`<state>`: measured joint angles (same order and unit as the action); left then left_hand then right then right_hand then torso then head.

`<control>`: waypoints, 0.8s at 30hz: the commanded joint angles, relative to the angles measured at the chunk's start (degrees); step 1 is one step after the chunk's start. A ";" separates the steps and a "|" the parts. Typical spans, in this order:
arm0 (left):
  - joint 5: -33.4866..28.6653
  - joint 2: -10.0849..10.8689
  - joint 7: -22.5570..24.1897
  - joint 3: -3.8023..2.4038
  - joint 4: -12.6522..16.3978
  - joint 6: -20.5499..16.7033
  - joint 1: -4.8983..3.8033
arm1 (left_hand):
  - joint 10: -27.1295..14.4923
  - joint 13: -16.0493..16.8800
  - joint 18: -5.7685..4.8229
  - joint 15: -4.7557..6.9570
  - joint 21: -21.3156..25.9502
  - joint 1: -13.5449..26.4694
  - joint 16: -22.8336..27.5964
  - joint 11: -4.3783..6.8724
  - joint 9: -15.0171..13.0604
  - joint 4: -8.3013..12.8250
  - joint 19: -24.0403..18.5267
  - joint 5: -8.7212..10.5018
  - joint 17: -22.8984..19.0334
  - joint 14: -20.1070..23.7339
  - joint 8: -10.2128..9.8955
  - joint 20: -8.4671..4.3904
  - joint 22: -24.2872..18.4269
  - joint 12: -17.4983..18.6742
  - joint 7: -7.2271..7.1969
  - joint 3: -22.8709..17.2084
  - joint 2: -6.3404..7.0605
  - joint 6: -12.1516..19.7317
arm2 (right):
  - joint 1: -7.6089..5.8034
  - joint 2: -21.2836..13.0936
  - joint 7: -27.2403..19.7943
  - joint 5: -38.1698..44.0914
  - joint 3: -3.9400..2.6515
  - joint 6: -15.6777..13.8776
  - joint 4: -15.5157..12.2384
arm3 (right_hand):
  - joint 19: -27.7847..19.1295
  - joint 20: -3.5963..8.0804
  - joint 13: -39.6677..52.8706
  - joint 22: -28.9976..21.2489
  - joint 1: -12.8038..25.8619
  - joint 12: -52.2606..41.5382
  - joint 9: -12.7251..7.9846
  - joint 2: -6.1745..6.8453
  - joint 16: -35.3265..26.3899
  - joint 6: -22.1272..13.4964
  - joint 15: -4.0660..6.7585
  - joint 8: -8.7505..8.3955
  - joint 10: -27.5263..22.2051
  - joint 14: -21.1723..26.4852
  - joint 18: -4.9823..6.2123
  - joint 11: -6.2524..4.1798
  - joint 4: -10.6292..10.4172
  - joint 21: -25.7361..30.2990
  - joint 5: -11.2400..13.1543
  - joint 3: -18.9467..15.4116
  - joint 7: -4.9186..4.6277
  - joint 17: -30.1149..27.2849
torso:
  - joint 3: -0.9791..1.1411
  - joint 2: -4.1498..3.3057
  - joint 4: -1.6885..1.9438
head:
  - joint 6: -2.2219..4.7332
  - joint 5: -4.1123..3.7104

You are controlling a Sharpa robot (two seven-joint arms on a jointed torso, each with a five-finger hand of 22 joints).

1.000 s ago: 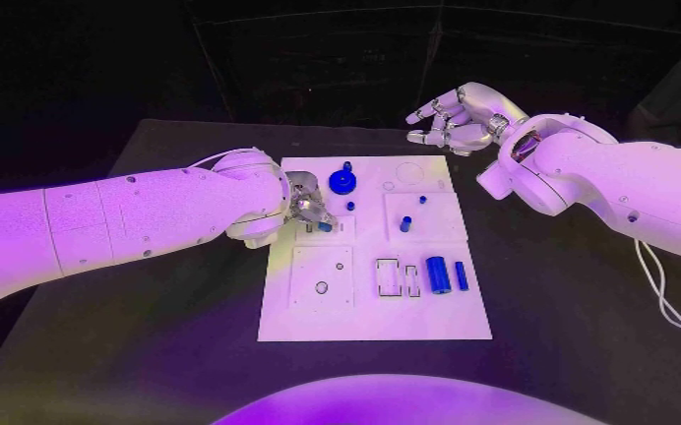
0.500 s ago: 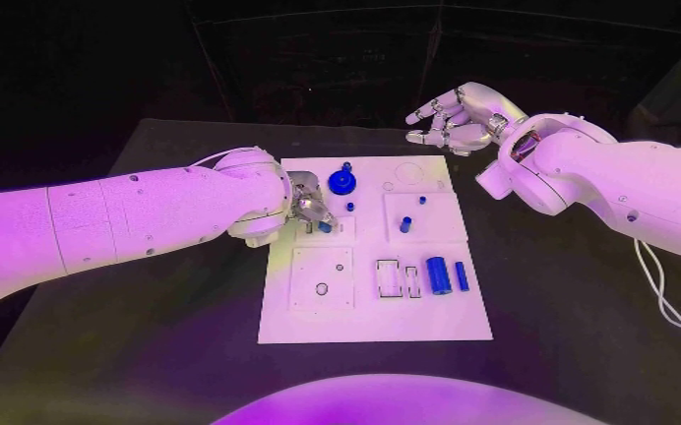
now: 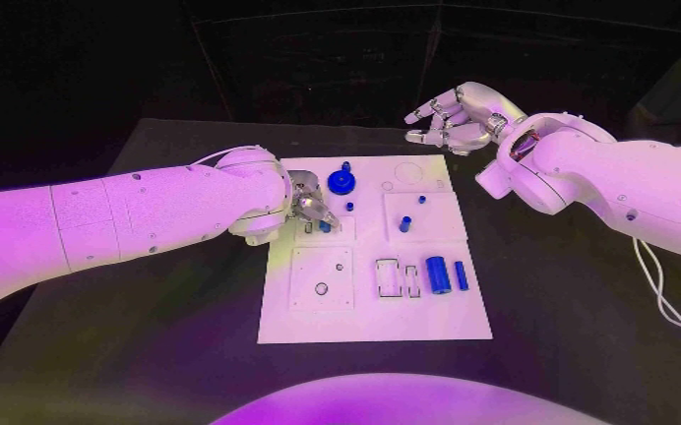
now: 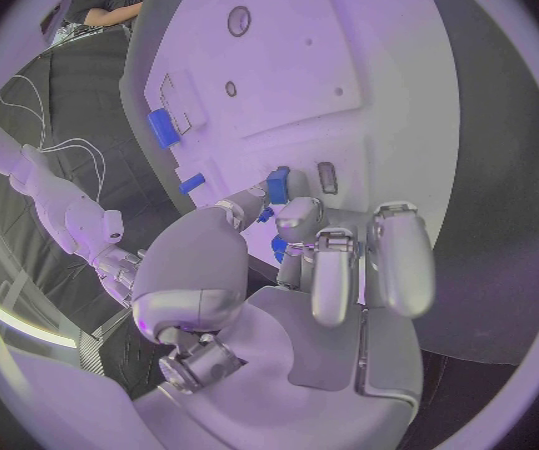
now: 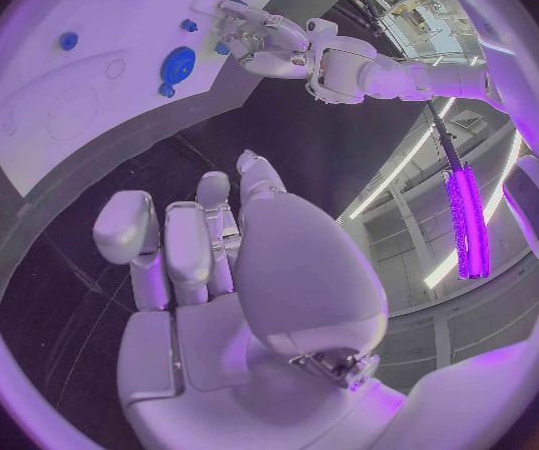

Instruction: Assemble the parts on the task board

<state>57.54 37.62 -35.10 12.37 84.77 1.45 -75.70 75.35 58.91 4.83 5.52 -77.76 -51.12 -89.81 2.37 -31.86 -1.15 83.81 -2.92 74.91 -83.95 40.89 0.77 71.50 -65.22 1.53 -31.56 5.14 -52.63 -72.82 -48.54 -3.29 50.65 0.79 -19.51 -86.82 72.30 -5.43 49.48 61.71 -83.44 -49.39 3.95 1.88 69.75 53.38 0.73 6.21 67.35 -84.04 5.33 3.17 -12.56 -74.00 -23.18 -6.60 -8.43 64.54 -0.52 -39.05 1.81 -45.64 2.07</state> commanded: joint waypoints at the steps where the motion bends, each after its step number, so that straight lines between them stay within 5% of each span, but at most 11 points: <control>1: 0.13 -0.14 -0.42 0.09 0.00 0.78 0.11 | 0.20 0.17 -1.15 0.27 -0.35 0.70 -0.19 0.03 0.05 -0.32 0.68 0.07 15.09 -6.05 0.21 -0.31 0.14 -0.43 0.04 0.72 -0.07 -0.34 | -0.11 0.03 -0.08 -0.14 -0.03 0.24 -0.09 | -0.20 0.06 -0.04 -0.04 0.51 0.08 -0.03 -0.09 -0.32 -0.13 0.25 0.20 -0.20 -0.82 0.68 0.20 -0.07 0.34 0.29 -0.21 -0.08 -0.08 | -0.02 0.02 0.01 | -0.03 -0.01; 14: 0.13 0.04 -0.44 0.08 0.11 0.31 0.10 | 0.47 0.61 -1.29 0.38 -0.77 3.24 -0.19 0.15 0.11 -3.37 0.93 0.10 15.09 -6.05 0.49 -0.42 0.94 -0.98 -0.13 4.19 -0.38 -0.79 | -0.11 0.02 0.03 -0.14 -0.03 0.22 -0.05 | -0.32 0.06 -0.24 -0.24 0.68 0.25 -0.04 -0.05 -0.41 -0.16 0.24 0.20 -0.32 -0.80 0.72 0.22 -0.19 0.47 0.39 -0.32 -0.09 -0.16 | -0.05 0.01 0.07 | -0.07 -0.14; 24: 0.14 0.67 -0.45 0.07 0.71 0.00 0.09 | 0.76 0.97 -1.45 0.52 -1.29 5.73 -0.19 0.33 0.15 -6.33 1.21 0.10 15.09 -6.05 0.82 -0.54 1.87 -1.43 -0.37 9.43 0.72 -1.09 | -0.11 0.06 0.02 -0.14 -0.03 0.23 0.05 | -0.31 0.05 -0.28 -0.25 0.79 0.28 -0.04 -0.04 -0.43 -0.19 0.23 0.20 -0.35 -0.79 0.72 0.23 -0.26 0.48 0.45 -0.39 -0.10 -0.16 | -0.02 0.01 0.02 | -0.06 -0.18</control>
<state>57.56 38.15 -35.14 12.41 85.28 1.39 -75.62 75.76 59.83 3.94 5.52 -78.66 -45.89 -89.81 2.78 -31.79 -7.36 84.00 -2.91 74.91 -83.95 41.39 0.58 73.32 -66.50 1.14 -22.51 5.95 -53.41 -72.82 -48.53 -3.13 50.65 0.79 -19.50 -86.73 72.30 -5.43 49.29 61.52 -83.27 -49.39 3.95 1.69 69.53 53.39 0.73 6.21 67.35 -84.04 5.33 3.17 -12.71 -73.66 -22.94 -6.75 -8.43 64.45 -0.55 -39.03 1.86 -45.69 1.90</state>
